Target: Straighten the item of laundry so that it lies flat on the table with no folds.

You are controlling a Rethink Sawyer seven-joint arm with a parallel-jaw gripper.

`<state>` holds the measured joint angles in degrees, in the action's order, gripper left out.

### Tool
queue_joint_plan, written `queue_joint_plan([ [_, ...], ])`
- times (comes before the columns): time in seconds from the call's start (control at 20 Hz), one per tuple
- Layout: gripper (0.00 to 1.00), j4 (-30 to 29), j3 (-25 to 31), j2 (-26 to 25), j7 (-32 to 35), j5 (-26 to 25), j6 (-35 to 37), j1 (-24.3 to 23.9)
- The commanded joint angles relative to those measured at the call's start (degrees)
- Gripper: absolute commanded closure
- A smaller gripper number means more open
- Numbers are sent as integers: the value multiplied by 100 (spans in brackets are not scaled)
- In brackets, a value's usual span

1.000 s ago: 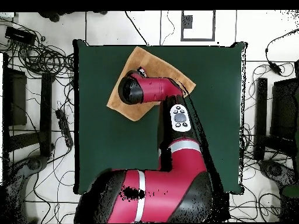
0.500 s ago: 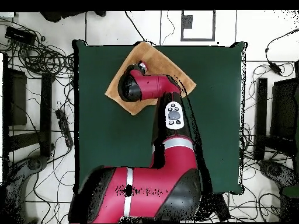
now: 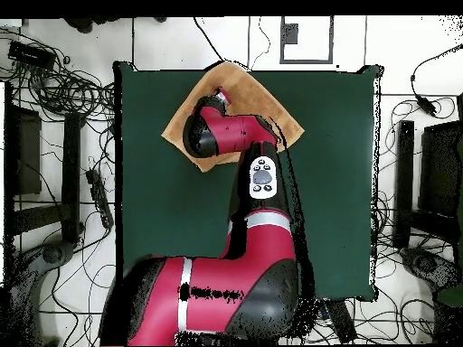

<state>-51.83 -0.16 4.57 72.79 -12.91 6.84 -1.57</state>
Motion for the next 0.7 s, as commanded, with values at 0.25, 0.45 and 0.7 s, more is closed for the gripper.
queue_joint_plan([
  [0.25, 100, -291, -313, -1161, 1334, 207, -91, 158],
  [0.45, 100, -352, -353, -1175, 1270, 248, -444, 164],
  [0.7, 100, -354, -546, -1260, 1281, 365, -892, 260],
])
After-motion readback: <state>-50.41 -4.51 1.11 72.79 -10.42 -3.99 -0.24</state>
